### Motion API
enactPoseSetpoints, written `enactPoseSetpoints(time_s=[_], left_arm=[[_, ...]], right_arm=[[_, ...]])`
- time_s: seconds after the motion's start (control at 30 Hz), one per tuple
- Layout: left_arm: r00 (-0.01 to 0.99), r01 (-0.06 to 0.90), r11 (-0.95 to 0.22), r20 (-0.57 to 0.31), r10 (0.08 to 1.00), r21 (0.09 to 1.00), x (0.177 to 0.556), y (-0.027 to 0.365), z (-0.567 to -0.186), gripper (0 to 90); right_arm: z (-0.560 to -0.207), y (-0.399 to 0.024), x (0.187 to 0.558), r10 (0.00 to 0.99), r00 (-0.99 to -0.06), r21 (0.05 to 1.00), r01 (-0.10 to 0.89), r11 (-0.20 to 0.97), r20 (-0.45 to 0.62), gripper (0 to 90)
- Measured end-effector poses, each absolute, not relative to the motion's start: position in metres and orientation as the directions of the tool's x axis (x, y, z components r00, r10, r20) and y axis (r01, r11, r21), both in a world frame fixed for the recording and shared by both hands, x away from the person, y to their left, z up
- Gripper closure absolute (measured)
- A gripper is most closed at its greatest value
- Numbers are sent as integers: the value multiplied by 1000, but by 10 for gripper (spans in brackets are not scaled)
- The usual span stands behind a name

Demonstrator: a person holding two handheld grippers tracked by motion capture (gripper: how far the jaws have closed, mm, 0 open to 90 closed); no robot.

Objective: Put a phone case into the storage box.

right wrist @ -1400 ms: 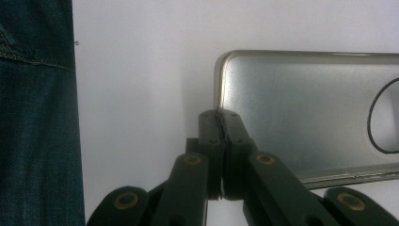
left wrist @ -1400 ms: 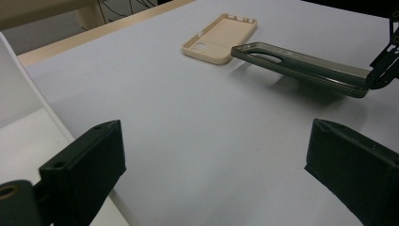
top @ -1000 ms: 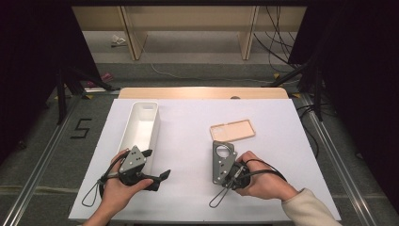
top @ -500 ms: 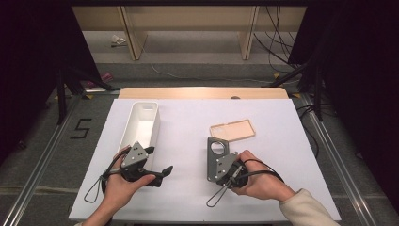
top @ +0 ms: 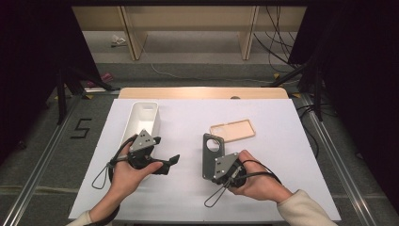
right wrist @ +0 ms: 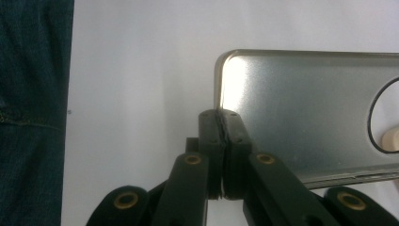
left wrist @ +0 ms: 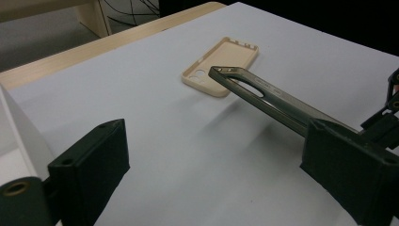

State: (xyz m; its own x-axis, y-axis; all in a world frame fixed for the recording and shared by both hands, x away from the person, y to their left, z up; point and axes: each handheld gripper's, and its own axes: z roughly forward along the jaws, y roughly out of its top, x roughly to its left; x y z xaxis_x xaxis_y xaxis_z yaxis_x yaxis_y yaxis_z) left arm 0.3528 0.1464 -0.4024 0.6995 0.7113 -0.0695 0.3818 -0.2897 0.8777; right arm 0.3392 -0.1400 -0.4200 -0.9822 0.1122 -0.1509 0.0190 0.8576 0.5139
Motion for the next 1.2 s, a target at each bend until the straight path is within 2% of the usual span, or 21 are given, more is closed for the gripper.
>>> enactPoseSetpoints(time_s=[0.5,1.2], left_arm=[[724,388,-320,-71,686,864,370,110,-386,82],[683,506,-358,-111,722,785,415,69,-389,154]], right_arm=[[-420,-136,340,122,-976,543,6,840,-178,893],[-416,-129,336,113,-972,568,-25,822,-206,894]])
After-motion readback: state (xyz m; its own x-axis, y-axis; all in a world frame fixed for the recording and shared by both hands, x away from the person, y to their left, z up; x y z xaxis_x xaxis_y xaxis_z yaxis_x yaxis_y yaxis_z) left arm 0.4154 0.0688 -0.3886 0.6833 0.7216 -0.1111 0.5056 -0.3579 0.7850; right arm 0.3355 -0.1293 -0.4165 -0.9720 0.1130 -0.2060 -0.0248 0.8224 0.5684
